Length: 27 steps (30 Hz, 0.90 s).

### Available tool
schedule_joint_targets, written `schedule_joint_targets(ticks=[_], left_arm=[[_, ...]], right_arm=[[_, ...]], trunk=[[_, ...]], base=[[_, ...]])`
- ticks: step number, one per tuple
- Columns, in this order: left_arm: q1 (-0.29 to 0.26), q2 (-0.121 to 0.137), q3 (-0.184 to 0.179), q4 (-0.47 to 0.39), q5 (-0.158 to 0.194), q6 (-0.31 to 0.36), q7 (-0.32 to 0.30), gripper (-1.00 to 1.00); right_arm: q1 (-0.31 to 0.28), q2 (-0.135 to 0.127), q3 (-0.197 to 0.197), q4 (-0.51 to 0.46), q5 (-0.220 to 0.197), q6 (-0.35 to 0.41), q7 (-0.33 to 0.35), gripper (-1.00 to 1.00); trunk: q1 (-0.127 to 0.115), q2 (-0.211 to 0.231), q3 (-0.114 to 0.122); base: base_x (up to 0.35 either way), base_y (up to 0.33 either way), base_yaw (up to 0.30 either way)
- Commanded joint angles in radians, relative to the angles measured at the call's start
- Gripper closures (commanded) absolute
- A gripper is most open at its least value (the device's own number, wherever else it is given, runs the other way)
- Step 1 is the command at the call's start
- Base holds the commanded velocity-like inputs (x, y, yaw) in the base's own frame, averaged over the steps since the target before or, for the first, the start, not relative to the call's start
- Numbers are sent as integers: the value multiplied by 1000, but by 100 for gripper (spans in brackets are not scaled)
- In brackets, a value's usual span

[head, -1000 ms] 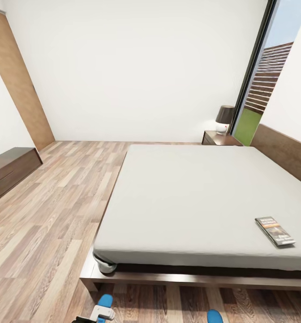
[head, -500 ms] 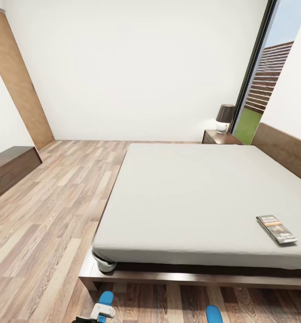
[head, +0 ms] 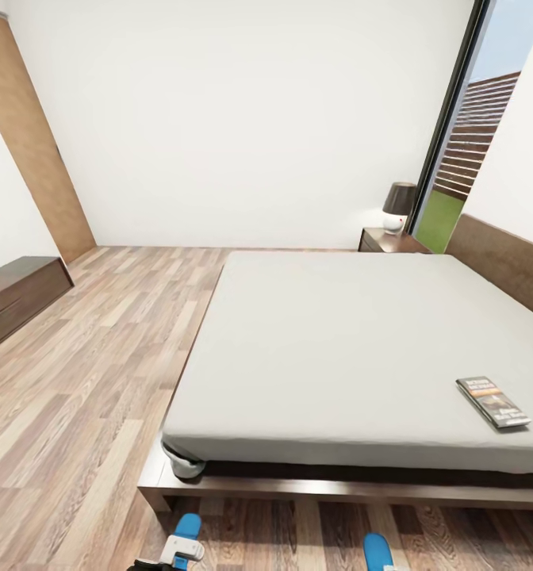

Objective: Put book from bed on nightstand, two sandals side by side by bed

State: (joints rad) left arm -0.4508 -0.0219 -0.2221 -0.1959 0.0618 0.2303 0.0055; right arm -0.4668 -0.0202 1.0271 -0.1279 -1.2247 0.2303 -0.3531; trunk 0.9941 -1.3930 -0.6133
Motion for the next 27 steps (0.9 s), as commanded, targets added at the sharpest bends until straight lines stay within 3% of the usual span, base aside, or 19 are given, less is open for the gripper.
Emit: schedule_joint_targets(ticks=[1,27], left_arm=[[0,0,-6,-2,6,5,1,100],[0,0,-6,-2,7,-25,1,100]], right_arm=[[-2,-1,7,-4,-6,6,-8,100],[-17,5,11,-10,-5,5,-8,100]], trunk=[[4,-8,-4],[104,-190,-86]], base=[[0,0,0],[0,0,0]])
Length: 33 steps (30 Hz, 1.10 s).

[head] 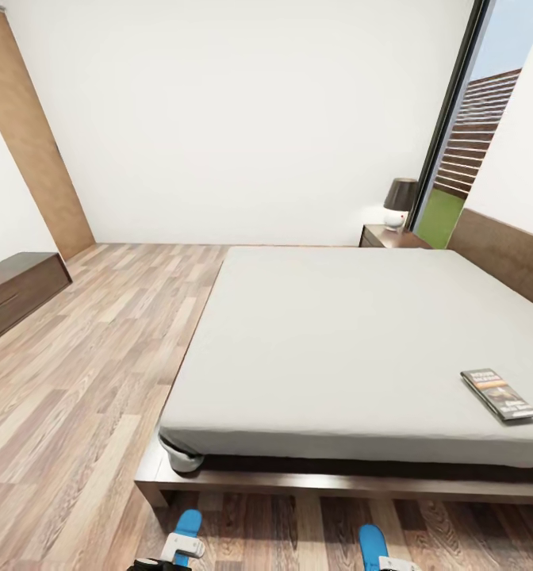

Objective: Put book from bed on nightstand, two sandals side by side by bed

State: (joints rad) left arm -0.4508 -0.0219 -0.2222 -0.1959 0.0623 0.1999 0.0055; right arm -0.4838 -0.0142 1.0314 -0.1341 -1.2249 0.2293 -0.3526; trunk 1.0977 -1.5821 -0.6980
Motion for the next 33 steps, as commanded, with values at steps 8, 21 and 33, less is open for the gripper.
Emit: schedule_joint_targets(ticks=[8,21,33], left_arm=[[0,0,-6,-2,6,-3,1,100],[0,0,-6,-2,5,-18,1,100],[0,0,-6,-2,5,-35,1,100]], right_arm=[[-4,0,9,-4,-5,5,-9,100],[-4,-1,10,-10,-4,4,-8,100],[-4,-2,12,-15,-4,-6,-7,100]], trunk=[[31,-57,-26],[81,-148,-67],[127,-232,-104]], base=[[0,0,0],[0,0,0],[0,0,0]])
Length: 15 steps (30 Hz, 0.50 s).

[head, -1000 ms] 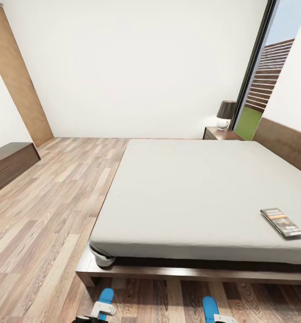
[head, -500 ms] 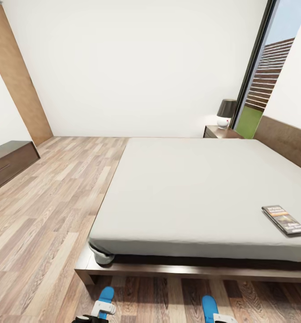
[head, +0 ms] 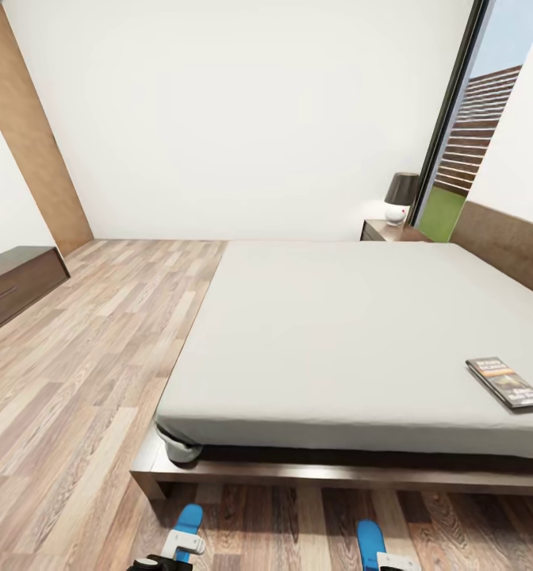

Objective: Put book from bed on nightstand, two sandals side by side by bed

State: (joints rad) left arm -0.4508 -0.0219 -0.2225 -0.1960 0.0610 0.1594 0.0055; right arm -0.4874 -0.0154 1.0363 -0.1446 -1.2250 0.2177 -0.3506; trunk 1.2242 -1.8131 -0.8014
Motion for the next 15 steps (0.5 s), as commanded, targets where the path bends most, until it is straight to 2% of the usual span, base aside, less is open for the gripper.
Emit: schedule_joint_targets(ticks=[1,15], left_arm=[[0,0,-6,-1,6,3,1,100],[0,0,-6,-1,6,-9,2,100]], right_arm=[[0,-1,7,-4,-4,6,-9,100],[2,-13,11,-98,-3,16,28,100]], trunk=[[4,-8,-4],[57,-106,-48]], base=[[0,0,0],[0,0,0]])
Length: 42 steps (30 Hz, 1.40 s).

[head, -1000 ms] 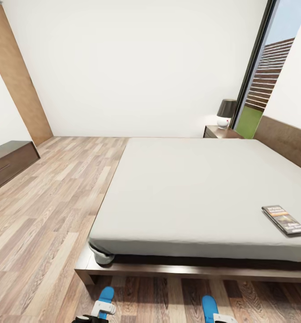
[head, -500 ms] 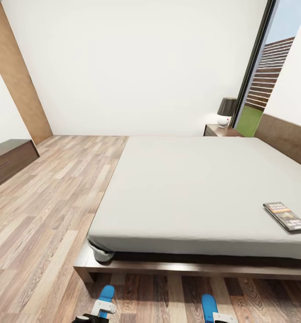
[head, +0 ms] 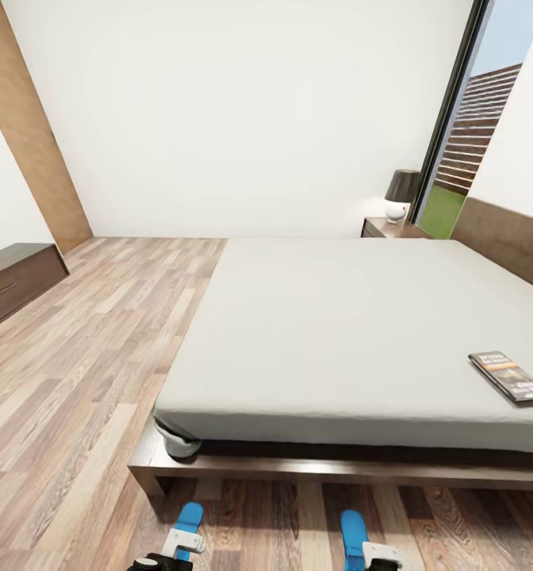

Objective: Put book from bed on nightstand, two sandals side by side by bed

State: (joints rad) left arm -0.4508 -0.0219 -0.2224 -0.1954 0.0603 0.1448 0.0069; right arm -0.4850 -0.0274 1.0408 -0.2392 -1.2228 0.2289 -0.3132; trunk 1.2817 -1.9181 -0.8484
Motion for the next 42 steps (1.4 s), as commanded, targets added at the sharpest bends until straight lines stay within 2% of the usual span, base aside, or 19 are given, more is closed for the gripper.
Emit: schedule_joint_targets(ticks=[1,7,16,27,35,42], left_arm=[[0,0,-6,-2,7,6,1,100],[0,0,-6,-2,8,6,1,100],[0,0,-6,-2,8,-11,1,100],[0,1,-4,-2,7,-44,1,100],[-1,-3,0,-8,9,-40,2,100],[-10,-6,-2,-24,9,-36,1,100]], right_arm=[[-1,-3,7,-6,-5,5,-8,100],[-1,-8,7,-14,-4,6,0,100],[1,-38,8,-41,-4,6,42,100],[1,-43,10,-43,1,2,94,100],[3,-74,10,-43,2,1,159,100],[1,-82,10,-43,2,5,175,100]], trunk=[[4,-8,-4],[27,-50,-23],[61,-113,-51],[103,-190,-86],[134,-246,-111],[161,-295,-133]], base=[[0,0,0],[0,0,0],[0,0,0],[0,0,0],[0,0,0],[0,0,0]])
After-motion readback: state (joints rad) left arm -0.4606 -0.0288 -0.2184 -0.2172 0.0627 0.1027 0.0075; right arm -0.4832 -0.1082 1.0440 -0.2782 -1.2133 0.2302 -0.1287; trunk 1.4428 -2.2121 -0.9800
